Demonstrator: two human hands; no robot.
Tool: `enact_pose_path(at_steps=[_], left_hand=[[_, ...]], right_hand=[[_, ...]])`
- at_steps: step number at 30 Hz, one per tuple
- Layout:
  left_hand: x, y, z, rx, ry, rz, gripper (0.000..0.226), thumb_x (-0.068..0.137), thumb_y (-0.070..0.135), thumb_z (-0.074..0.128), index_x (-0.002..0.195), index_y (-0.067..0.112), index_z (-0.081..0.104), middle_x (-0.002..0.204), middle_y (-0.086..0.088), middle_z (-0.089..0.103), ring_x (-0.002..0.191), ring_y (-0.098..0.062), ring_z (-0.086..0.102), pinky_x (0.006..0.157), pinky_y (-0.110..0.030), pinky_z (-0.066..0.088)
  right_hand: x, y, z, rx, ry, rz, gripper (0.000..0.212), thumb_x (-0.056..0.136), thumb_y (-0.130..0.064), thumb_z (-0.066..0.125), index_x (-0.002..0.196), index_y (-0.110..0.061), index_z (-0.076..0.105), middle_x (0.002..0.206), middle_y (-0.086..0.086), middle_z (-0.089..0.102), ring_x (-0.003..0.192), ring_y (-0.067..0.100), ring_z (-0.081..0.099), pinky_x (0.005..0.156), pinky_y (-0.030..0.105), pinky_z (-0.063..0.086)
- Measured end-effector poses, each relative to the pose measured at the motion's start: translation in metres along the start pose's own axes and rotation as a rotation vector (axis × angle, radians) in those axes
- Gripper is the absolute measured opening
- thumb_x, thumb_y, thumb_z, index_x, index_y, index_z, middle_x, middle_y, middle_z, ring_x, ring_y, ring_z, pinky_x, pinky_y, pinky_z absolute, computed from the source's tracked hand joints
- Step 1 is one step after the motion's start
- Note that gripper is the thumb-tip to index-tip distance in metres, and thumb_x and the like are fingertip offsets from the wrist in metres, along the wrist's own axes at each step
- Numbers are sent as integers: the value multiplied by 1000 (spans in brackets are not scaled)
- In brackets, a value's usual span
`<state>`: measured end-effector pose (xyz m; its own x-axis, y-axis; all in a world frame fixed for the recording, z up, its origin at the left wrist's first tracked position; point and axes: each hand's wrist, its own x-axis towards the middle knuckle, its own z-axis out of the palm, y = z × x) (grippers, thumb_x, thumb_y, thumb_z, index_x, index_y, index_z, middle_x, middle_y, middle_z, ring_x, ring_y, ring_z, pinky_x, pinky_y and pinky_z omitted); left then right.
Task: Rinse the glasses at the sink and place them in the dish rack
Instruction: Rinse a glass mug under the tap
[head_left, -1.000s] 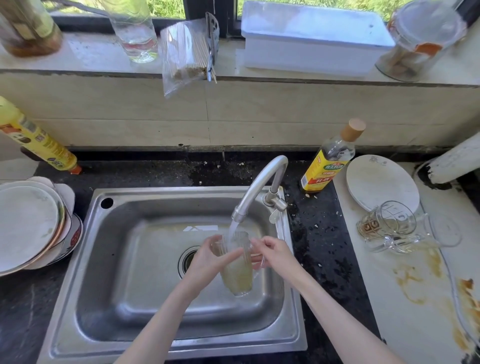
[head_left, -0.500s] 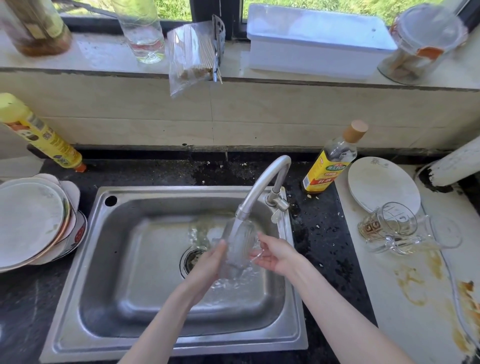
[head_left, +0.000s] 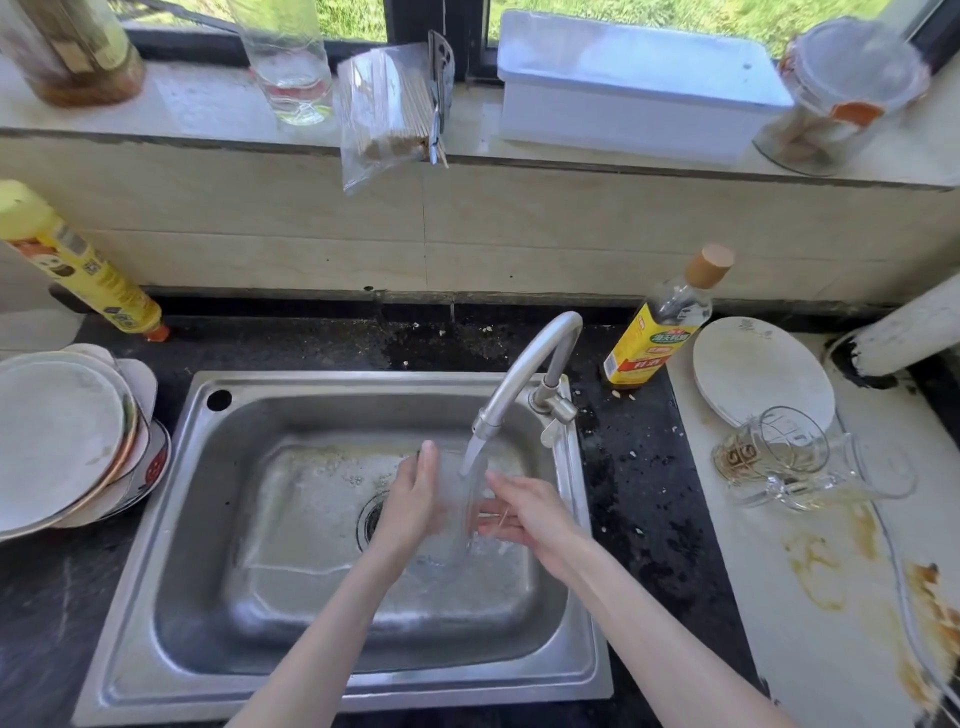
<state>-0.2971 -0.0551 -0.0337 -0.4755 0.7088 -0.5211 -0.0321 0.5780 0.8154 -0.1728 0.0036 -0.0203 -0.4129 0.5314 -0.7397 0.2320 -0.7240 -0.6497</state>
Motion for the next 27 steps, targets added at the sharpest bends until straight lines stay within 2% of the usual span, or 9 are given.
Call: enact_pose_path(at_steps=[4, 6, 10, 12, 16, 19, 21, 24, 27], left_hand=[[-6, -12, 5, 155, -23, 114, 60, 93, 52, 29, 138, 14, 35, 136, 8, 43, 127, -15, 41, 99, -26, 30], [-8, -20, 8, 223, -71, 161, 64, 89, 55, 32, 137, 13, 35, 135, 5, 46, 121, -14, 46, 99, -29, 35], [-5, -13, 7, 134, 15, 102, 60, 92, 52, 31, 136, 11, 37, 133, -5, 50, 117, -19, 50, 92, -27, 35], [0, -3, 3, 22, 43, 73, 59, 94, 50, 29, 138, 10, 36, 138, -3, 43, 126, -18, 42, 94, -25, 29], [-4, -1, 2, 26, -131, 156, 61, 96, 43, 26, 148, 15, 11, 154, 1, 16, 140, -10, 17, 110, -24, 14], [-13, -12, 4, 93, -185, 263, 68, 92, 45, 31, 148, 23, 0, 153, 14, 1, 139, 1, 3, 112, -21, 6], [-15, -19, 3, 134, -210, 273, 69, 93, 42, 37, 147, 26, -2, 147, 22, -3, 136, 7, 0, 109, -16, 4], [-19, -17, -2, 66, -231, 247, 71, 88, 47, 38, 147, 28, 5, 145, 25, 3, 134, 8, 6, 106, -14, 8], [-9, -3, -7, -74, -195, 172, 64, 86, 55, 28, 144, 30, 20, 145, 16, 23, 133, -1, 22, 108, -23, 19]], right_hand=[[3, 0, -1, 128, 128, 22, 19, 98, -27, 47, 91, -16, 60, 74, 2, 72, 64, 14, 69, 50, 18, 50], [5, 0, -5, 193, 152, 13, 18, 99, -26, 46, 88, -16, 57, 76, 4, 72, 66, 14, 70, 52, 20, 52], [0, 0, -4, -24, 43, -55, 19, 99, -26, 46, 90, -18, 60, 83, 4, 71, 66, 12, 69, 61, 20, 55], [0, 4, -1, -80, -6, -73, 19, 98, -25, 47, 90, -16, 62, 84, 4, 71, 66, 11, 68, 63, 21, 55], [7, 8, -7, 64, 62, -67, 19, 97, -27, 50, 99, -11, 62, 80, 3, 72, 66, 11, 69, 59, 21, 52], [12, 8, -10, 186, 85, -22, 23, 96, -28, 49, 109, -13, 60, 71, -3, 72, 66, 8, 68, 57, 20, 51], [14, 10, -13, 226, 65, -2, 21, 97, -27, 48, 106, -13, 60, 73, -1, 73, 66, 8, 69, 57, 20, 53], [12, 12, -18, 243, -5, 17, 19, 97, -25, 48, 96, -11, 61, 71, 0, 72, 63, 9, 68, 59, 21, 55], [9, 8, -19, 275, -103, 23, 17, 95, -25, 48, 92, -11, 58, 65, -2, 67, 58, 8, 66, 54, 20, 54]])
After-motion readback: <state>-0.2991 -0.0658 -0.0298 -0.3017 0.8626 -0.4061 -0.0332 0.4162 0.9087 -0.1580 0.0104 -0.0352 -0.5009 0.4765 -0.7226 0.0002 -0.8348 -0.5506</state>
